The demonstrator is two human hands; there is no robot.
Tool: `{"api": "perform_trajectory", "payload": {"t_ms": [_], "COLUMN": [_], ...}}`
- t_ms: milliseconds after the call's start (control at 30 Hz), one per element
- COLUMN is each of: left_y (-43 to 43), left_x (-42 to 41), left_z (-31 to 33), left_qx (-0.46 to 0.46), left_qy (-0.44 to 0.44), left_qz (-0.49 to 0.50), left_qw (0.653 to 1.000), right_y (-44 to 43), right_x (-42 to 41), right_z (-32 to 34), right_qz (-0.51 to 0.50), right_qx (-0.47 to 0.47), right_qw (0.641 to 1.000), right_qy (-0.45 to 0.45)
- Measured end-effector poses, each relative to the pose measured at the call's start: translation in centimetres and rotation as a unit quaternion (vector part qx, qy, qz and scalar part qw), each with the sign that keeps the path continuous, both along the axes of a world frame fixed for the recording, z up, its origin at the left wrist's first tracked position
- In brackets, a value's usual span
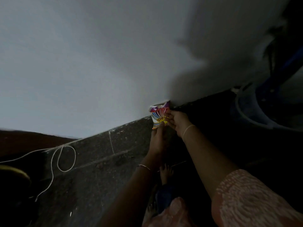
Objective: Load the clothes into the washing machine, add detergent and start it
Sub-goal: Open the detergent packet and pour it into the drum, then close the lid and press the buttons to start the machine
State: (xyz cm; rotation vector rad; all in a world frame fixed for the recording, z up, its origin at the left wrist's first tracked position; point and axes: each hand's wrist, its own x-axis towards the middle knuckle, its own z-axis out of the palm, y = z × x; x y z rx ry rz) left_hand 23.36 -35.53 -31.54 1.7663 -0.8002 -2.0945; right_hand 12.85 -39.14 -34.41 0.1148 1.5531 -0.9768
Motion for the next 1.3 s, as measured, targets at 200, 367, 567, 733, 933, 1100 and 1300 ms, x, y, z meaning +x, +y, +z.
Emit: {"api": "perform_trajectory", "payload": {"t_ms": [200, 367, 567, 733, 933, 1100, 1300], "left_y": [3.2, 6.4, 10.4, 13.5, 16.0, 20.1, 28.3], "left_x": [2.8, 5.5, 6.3, 4.5, -1.8, -10.6, -21.1], "left_z": [8.9, 18.2, 26.3, 30.9, 35.1, 37.8, 40.9], "left_qx": [-0.152, -0.189, -0.244, -0.300, -0.414, -0.469, -0.456], "left_qy": [-0.026, 0.007, 0.054, 0.083, 0.083, 0.129, 0.219], "left_qz": [-0.050, -0.083, -0.074, -0.115, -0.161, -0.216, -0.274], "left_qw": [0.987, 0.978, 0.966, 0.943, 0.892, 0.847, 0.818], "right_y": [5.7, 12.5, 18.8, 23.5, 29.9, 37.3, 45.8], "right_x": [1.9, 2.9, 1.9, -0.3, -5.1, -10.0, -16.0], "right_z": [10.1, 18.7, 28.6, 35.0, 39.9, 42.6, 44.1], "right_qz": [0.024, 0.005, -0.039, -0.104, -0.240, -0.325, -0.403], "right_qx": [-0.081, -0.147, -0.224, -0.270, -0.286, -0.281, -0.258], "right_qw": [0.992, 0.978, 0.949, 0.916, 0.863, 0.819, 0.771], "right_qy": [0.097, 0.146, 0.218, 0.276, 0.341, 0.380, 0.421]}}
